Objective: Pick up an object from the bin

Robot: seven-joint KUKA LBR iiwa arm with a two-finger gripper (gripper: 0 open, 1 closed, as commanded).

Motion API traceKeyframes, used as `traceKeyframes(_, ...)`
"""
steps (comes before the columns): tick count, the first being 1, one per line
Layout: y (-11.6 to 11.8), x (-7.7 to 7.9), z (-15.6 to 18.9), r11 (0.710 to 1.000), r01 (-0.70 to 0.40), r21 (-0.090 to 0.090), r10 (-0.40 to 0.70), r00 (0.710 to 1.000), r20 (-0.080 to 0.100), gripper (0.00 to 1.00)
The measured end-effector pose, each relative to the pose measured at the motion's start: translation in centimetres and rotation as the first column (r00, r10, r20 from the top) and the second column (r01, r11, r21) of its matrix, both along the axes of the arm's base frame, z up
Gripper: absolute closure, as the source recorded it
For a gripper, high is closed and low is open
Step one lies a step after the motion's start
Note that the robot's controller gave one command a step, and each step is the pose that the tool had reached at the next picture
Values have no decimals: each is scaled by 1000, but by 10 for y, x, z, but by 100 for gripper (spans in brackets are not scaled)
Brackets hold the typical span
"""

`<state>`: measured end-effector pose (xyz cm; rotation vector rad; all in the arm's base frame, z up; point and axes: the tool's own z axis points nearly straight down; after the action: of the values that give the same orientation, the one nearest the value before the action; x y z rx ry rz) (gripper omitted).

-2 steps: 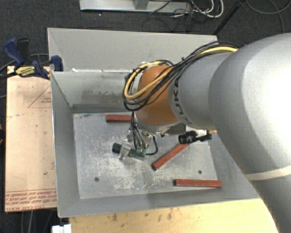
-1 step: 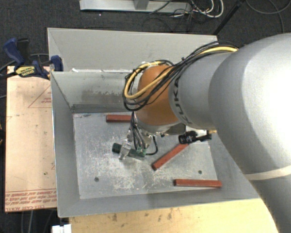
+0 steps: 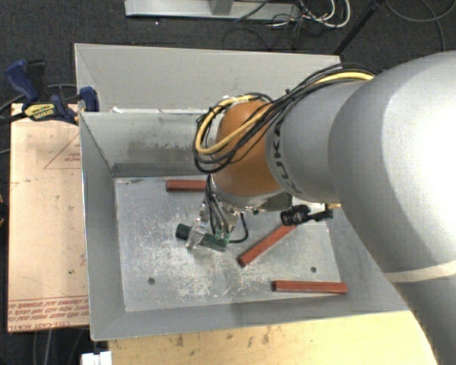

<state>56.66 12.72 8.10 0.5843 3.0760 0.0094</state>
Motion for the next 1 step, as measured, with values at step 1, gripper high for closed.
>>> traceKeyframes(1,-1,-3,16,1000,-1,-3,1,1000,-12,100)
